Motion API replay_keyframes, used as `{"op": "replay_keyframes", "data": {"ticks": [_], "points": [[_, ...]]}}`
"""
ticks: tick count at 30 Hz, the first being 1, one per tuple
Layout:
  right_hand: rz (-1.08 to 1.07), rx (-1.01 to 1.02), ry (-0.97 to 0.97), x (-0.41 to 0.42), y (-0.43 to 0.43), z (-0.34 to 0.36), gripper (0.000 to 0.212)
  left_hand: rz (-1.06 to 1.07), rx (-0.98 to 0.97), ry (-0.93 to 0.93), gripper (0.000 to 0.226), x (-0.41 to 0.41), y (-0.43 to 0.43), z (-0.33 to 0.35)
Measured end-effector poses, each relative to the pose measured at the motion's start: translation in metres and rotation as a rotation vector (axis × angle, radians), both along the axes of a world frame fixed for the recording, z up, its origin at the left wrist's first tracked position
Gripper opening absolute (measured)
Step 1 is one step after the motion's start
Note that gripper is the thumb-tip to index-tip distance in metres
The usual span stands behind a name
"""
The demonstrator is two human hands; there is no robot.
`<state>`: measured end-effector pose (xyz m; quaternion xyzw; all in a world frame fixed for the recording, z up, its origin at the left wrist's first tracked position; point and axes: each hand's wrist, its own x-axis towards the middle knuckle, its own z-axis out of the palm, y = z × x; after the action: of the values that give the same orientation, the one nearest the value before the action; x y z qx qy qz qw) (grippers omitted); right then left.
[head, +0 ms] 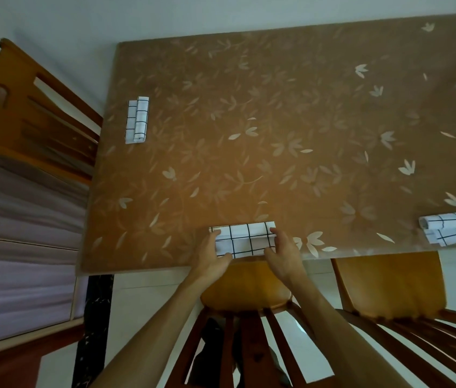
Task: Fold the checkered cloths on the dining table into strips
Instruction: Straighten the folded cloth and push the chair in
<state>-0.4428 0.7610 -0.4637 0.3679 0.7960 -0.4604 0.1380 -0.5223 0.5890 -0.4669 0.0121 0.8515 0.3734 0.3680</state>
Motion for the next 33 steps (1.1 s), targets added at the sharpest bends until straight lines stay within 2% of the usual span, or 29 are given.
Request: {"op": "replay_keyframes", "data": {"ticks": [6, 13, 19, 23, 27, 33], "points": [[-0.008, 0.111, 0.035, 0.001, -0.004, 0.002, 0.054, 0.001, -0.043, 0.036, 0.073, -0.008, -0.005, 0.008], [0.068, 0.170, 0.204, -0.029, -0.052, 0.012, 0.040, 0.077, -0.117, 0.075, 0.057, -0.046, -0.069, 0.017], [0.100, 0.122, 0.259, -0.090, -0.134, 0.016, 0.042, 0.111, -0.081, 0.135, 0.045, -0.103, -0.150, 0.021], [-0.047, 0.042, 0.264, -0.138, -0.189, 0.023, 0.045, 0.081, -0.028, 0.117, 0.041, -0.148, -0.200, 0.018], [-0.106, -0.022, 0.217, -0.186, -0.227, 0.035, 0.042, 0.059, 0.003, 0.117, 0.042, -0.190, -0.239, 0.029], [-0.021, 0.050, 0.230, -0.265, -0.242, 0.053, 0.036, 0.077, 0.050, 0.165, 0.040, -0.264, -0.251, 0.052]]}}
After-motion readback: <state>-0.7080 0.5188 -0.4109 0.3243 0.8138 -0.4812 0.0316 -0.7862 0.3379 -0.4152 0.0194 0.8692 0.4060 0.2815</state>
